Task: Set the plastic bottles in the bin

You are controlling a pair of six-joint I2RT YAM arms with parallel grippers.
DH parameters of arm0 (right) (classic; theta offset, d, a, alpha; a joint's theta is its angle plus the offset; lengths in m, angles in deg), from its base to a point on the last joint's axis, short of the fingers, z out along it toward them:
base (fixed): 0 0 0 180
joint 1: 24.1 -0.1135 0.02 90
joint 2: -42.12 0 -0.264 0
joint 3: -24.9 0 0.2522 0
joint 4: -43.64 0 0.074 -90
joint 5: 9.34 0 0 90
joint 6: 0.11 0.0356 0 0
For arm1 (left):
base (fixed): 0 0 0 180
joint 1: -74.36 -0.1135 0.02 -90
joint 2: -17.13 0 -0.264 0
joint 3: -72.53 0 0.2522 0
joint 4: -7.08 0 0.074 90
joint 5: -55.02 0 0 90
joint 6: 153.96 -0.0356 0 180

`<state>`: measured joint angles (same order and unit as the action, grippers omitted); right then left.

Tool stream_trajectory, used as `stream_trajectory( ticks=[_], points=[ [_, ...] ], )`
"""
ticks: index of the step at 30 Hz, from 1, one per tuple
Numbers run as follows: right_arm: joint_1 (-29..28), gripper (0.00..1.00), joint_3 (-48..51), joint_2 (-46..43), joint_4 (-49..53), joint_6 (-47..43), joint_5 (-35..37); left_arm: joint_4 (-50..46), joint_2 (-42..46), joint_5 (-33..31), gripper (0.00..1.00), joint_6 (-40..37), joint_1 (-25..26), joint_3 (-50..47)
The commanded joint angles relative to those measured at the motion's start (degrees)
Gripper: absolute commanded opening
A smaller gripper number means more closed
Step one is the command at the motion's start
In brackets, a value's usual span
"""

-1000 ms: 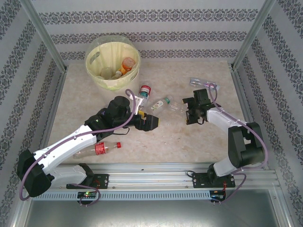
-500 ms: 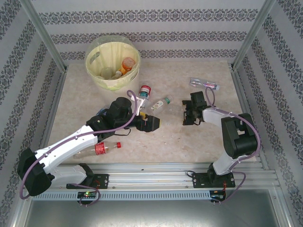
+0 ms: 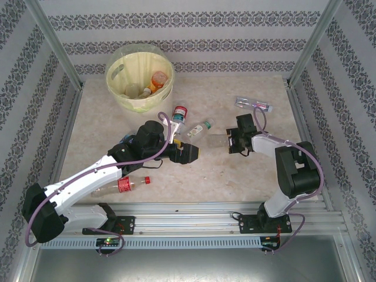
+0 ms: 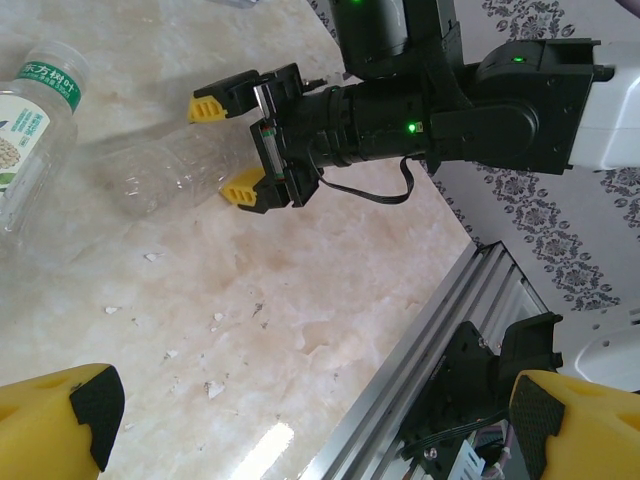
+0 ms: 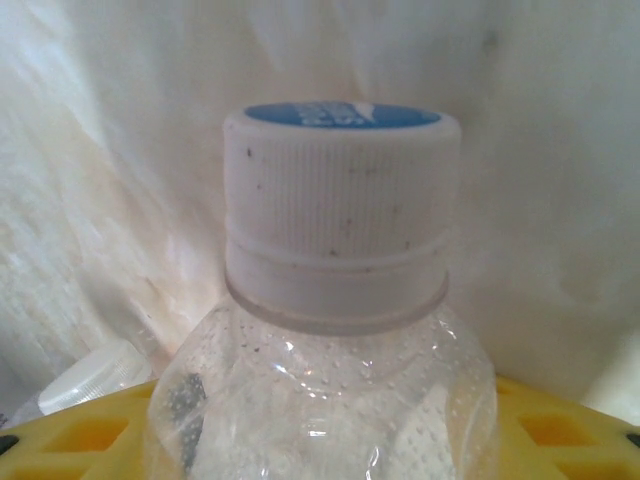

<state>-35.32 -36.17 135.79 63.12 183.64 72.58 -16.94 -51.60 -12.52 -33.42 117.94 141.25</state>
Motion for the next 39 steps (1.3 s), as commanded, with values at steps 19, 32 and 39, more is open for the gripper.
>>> stream_trajectory(
  ticks=[19,32,39],
  points=[
    [-8.68,0.52,-9.52,-25.11,15.02,-45.70,-3.13,10.15,-6.17,5.83,1.00,-1.11,0.55,-0.91],
    [-17.74,0.55,-13.40,-28.29,20.14,-48.77,-5.41,19.17,-10.07,9.74,1.00,1.51,0.55,-1.30],
    [-19.06,0.54,-14.52,-28.43,20.21,-49.11,-5.49,23.55,-13.00,13.40,0.98,4.76,0.73,-1.56]
  ],
)
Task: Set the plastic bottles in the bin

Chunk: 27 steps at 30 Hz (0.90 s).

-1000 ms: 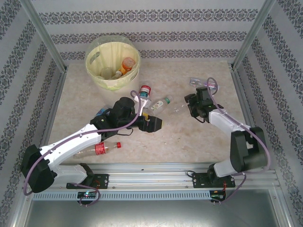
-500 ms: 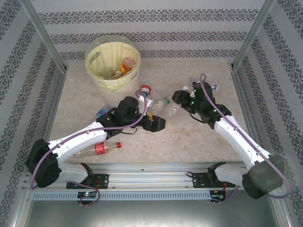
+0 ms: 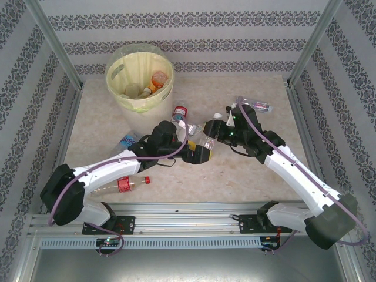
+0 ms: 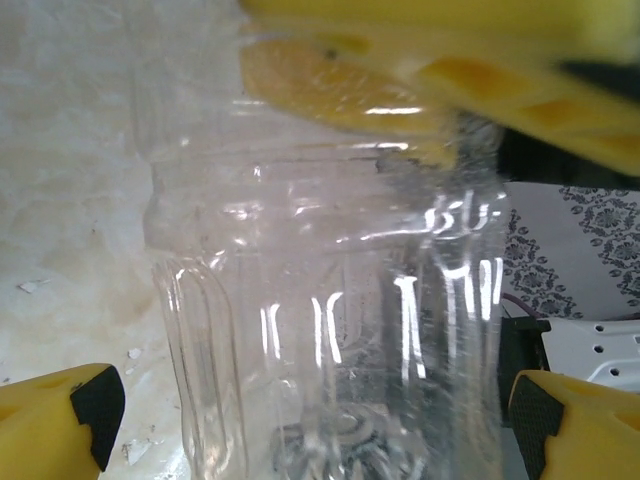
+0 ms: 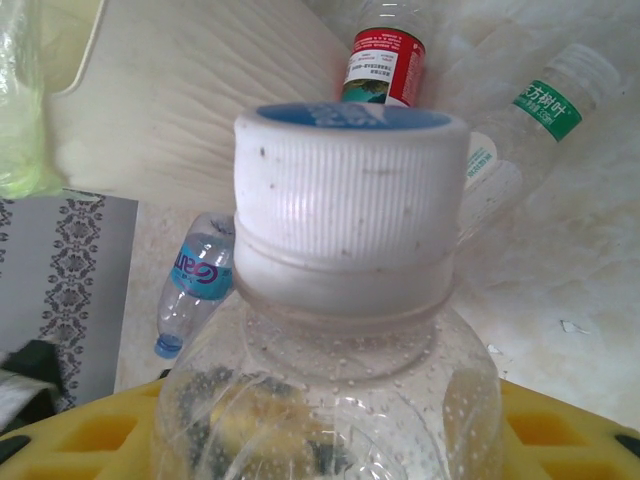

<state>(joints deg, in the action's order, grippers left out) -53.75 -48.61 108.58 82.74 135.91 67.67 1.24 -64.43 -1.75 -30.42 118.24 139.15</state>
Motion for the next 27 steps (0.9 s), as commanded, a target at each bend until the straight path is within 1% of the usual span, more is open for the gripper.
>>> stream_trajectory(
  ticks=[1,7,9,11,13,15,18,20,23,25,27],
  points=[
    [-0.76,0.54,-2.14,-1.20,0.64,-1.49,-0.77,5.88,-0.10,2.54,0.97,1.95,0.42,0.35],
    [-1.37,0.55,-2.53,-0.81,1.64,-2.25,-1.14,9.25,0.57,2.37,0.79,3.44,0.44,-0.26],
    [-1.41,0.55,-2.65,-0.63,1.72,-2.40,-1.58,10.13,0.57,2.41,0.77,3.81,0.42,-0.43],
    [-1.64,0.55,-3.01,-0.41,1.79,-2.72,-1.86,10.22,0.32,2.57,0.73,3.99,0.46,-0.43],
    [-1.81,0.56,-3.38,-0.31,2.17,-3.02,-1.77,10.28,0.16,2.87,0.65,4.12,0.42,-0.48],
    [-1.84,0.58,-3.36,-0.45,2.34,-3.11,-1.58,10.35,0.17,3.11,0.60,4.25,0.41,-0.31],
    [-1.82,0.65,-3.54,-0.74,2.73,-3.04,-1.44,10.10,0.59,3.10,0.56,4.17,0.44,-0.38],
    [-1.76,0.75,-3.78,-1.01,3.30,-3.13,-1.22,9.62,1.18,2.65,0.56,4.12,0.33,-0.35],
    [-0.90,0.85,-3.98,-1.86,3.88,-3.30,-1.62,9.00,2.47,1.94,0.56,4.20,0.08,-0.79],
    [0.46,0.92,-3.57,-3.03,3.02,-3.30,-3.66,10.18,3.43,1.58,0.55,4.74,-0.40,-1.95],
    [2.25,0.97,-3.20,-4.20,2.25,-3.43,-6.73,11.05,4.32,1.57,0.55,5.51,-0.93,-2.69]
  ],
)
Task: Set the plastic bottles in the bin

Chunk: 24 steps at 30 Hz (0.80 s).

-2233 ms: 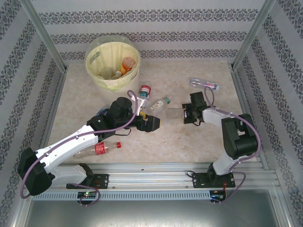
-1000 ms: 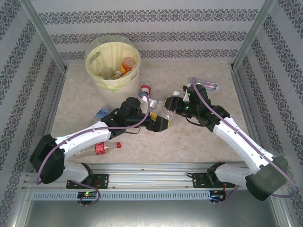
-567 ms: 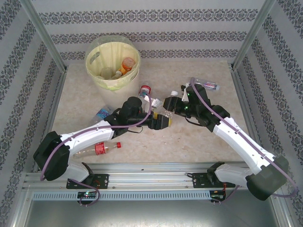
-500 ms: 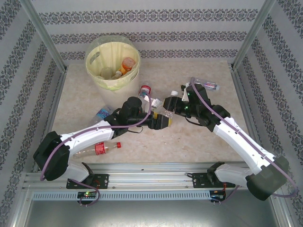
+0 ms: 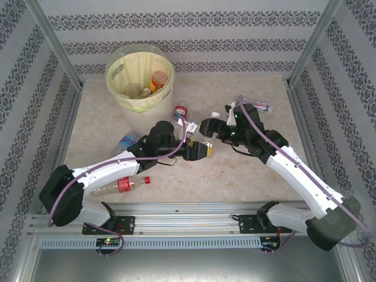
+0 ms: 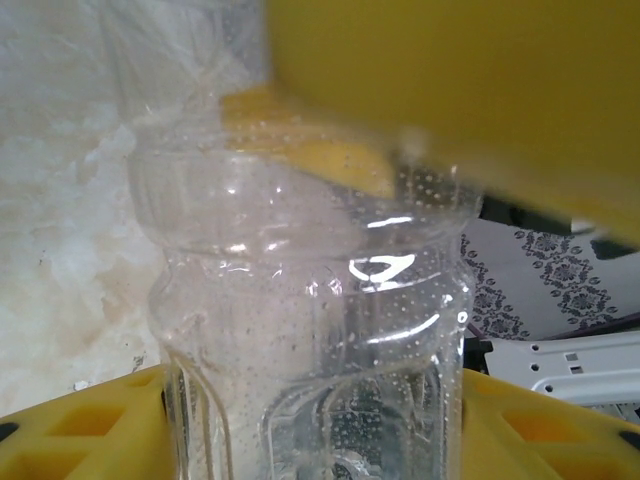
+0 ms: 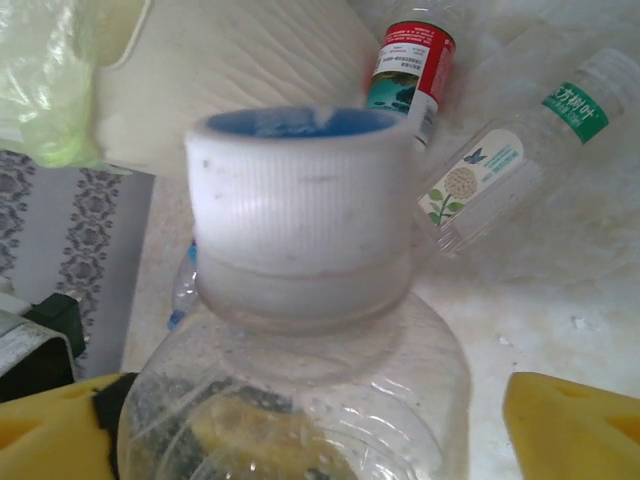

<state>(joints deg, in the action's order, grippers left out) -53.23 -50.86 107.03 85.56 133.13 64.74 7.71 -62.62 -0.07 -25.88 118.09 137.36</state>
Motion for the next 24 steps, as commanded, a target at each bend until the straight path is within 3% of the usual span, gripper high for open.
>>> stream_trajectory(
  ticks=[1,4,10,17,24],
  points=[
    [2.86,0.98,-0.64,-3.32,-1.22,-1.07,-5.99,4.46,2.97,-0.11,0.55,1.08,-1.04,-1.02],
    [5.60,0.98,0.83,-6.02,-4.66,-2.40,-13.28,2.12,4.44,-0.24,0.55,0.24,-1.66,-0.17],
    [8.38,0.98,0.79,-10.16,-5.00,-5.44,-18.82,-5.98,7.83,-1.18,0.55,-2.05,-4.60,3.23],
    [8.43,0.98,-1.21,-12.53,-2.26,-8.81,-19.03,-24.62,9.39,-5.69,0.55,-9.64,-8.40,15.02],
    [8.56,0.97,-1.22,-12.78,0.25,-10.43,-16.69,-43.04,5.67,-13.66,0.55,-16.73,-14.13,33.94]
  ],
)
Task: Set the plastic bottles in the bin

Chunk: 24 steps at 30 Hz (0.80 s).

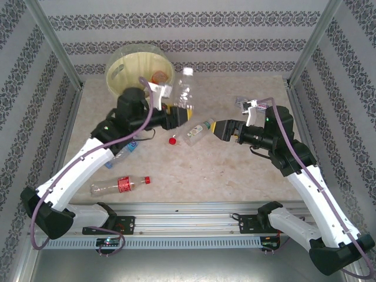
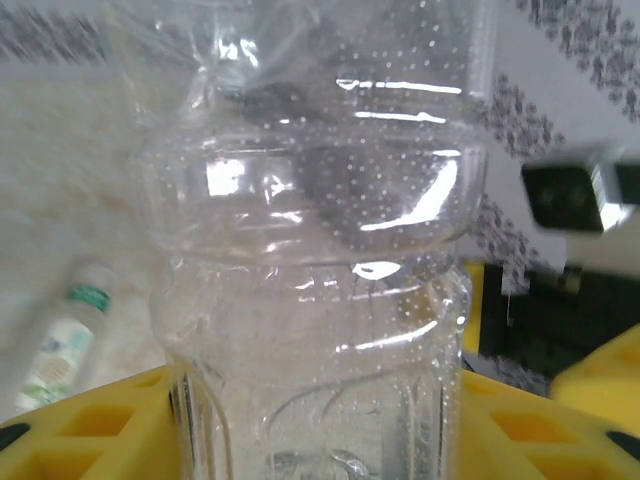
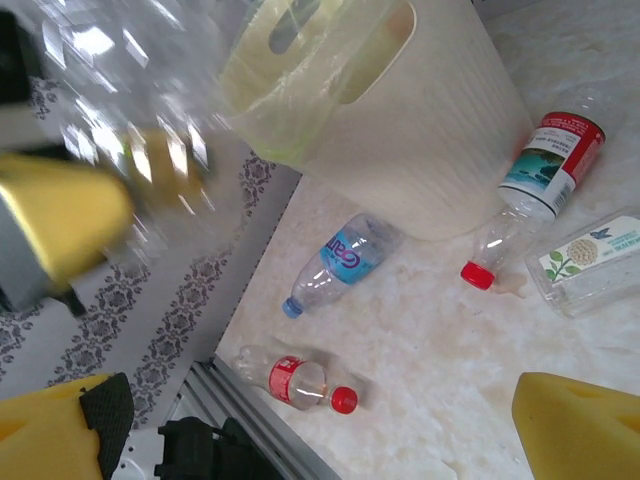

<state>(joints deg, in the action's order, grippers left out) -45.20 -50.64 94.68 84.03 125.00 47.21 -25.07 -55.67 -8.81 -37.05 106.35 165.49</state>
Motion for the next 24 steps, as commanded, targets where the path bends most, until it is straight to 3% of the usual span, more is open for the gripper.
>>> stream_trajectory(
  ticks=[1,7,14,24],
  points=[
    [0.59,0.97,-1.44,-0.47,2.10,-2.52,1.14,-12.38,-2.31,-6.48,0.55,-6.04,-3.55,8.52],
    [0.71,0.96,-2.08,-1.23,4.81,-3.45,4.00,-22.85,-8.81,-16.96,0.56,-8.46,-8.64,22.46],
    [0.72,0.95,-3.49,-0.52,9.39,-4.51,8.99,-27.20,-16.24,-24.30,0.56,-7.00,-13.09,31.85],
    [1.18,0.95,-3.01,0.17,11.71,-4.53,11.37,-29.55,-24.84,-21.62,0.58,-3.78,-18.94,35.05]
  ],
)
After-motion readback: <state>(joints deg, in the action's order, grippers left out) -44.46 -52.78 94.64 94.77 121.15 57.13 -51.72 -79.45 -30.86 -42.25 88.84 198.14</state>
